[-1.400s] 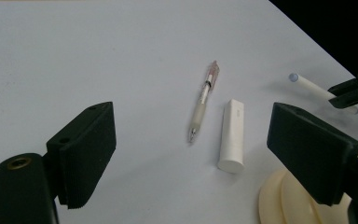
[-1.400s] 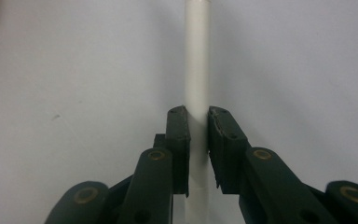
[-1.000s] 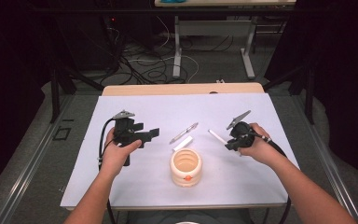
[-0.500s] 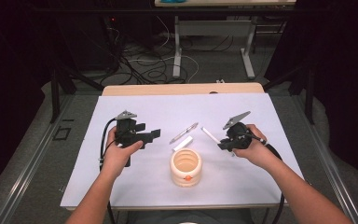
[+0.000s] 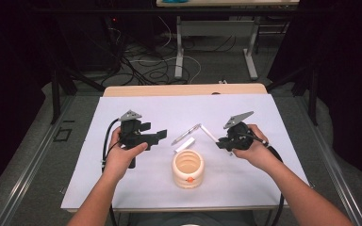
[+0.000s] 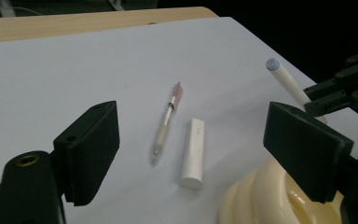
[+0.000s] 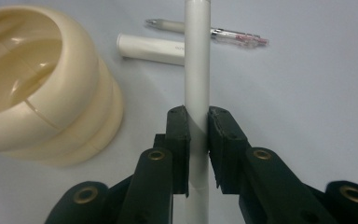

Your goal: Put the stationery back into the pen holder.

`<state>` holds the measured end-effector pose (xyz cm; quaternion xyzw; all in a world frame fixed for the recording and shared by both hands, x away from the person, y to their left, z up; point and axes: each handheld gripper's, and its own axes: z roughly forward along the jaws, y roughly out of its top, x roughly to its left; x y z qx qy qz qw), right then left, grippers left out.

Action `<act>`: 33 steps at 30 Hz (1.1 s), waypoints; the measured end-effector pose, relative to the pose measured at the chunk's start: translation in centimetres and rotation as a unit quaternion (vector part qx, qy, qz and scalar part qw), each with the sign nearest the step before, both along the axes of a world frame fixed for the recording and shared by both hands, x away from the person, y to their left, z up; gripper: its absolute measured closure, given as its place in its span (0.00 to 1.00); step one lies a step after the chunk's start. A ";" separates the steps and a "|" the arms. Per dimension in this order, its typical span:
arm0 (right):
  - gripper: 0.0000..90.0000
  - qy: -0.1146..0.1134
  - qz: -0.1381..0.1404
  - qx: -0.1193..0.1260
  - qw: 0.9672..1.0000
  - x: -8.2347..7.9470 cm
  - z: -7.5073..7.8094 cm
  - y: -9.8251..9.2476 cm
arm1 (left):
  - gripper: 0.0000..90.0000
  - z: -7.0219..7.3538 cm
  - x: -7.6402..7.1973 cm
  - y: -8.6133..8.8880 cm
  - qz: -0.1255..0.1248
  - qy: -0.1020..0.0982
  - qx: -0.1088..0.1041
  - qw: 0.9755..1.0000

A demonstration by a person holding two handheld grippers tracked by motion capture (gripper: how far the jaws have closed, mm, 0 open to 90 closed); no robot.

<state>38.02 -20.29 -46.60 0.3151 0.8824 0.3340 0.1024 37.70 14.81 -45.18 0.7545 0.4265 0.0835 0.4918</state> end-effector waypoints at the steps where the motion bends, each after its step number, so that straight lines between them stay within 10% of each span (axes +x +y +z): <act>1: 0.88 -0.001 -0.001 0.004 1.000 0.0 0.1 0.1 | 0.21 0.1 -0.1 0.0 -0.001 -0.003 0.005 1.000; 15: 0.88 -0.004 0.010 0.020 1.000 -0.5 0.6 0.3 | 0.33 2.0 -1.4 -0.9 -0.009 -0.038 0.009 0.999; 33: 0.88 -0.020 0.011 0.052 0.998 -1.2 0.6 0.6 | 0.45 2.1 -1.8 -1.7 -0.033 0.009 -0.028 0.999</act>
